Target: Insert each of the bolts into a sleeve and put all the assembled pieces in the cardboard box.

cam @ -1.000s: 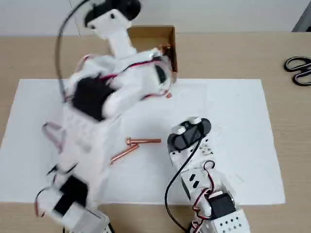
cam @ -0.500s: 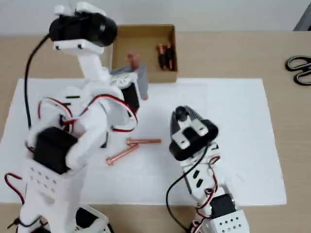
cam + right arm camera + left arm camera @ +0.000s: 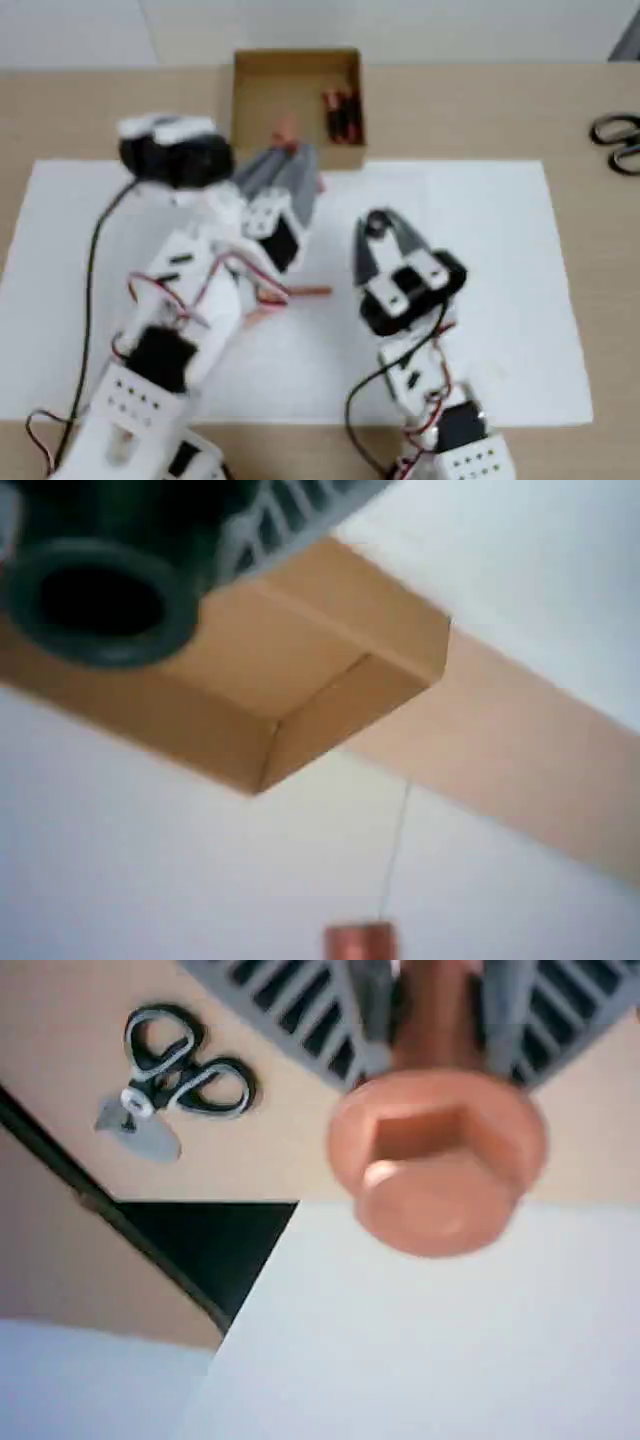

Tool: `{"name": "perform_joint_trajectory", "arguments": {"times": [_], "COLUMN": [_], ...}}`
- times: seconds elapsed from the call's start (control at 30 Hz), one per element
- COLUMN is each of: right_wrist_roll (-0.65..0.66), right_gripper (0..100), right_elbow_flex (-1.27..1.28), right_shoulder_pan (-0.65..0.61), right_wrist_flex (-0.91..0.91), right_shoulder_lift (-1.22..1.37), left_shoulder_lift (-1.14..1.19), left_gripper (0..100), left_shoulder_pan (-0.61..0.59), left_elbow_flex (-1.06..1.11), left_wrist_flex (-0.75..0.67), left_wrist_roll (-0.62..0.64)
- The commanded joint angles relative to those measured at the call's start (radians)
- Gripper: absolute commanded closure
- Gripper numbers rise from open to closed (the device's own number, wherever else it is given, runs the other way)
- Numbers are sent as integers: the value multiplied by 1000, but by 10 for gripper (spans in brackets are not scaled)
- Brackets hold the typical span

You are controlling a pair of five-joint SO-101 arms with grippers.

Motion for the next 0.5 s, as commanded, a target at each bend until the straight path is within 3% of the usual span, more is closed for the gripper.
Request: {"name": "perform_joint_trajectory", "arguments": {"times": [0.0,0.13,0.27,0.47], "right_wrist_roll": [72,160,161,29], "right_gripper": [995,995,995,995], "right_elbow_flex": [5,6,6,6], "right_shoulder_pan": [-74,-137,-134,-136], "right_wrist_flex": [93,134,130,-42], "right_shoulder_lift": [-7,-15,-15,-15], "left_shoulder_lift": [-78,-137,-190,-213], "left_gripper": [994,994,994,994], "left_shoulder_pan": [8,57,84,84], "left_elbow_flex": [44,82,93,108], "left_wrist_flex": [-44,-44,-44,-46], "left_wrist_roll": [-54,-183,-213,-212]}}
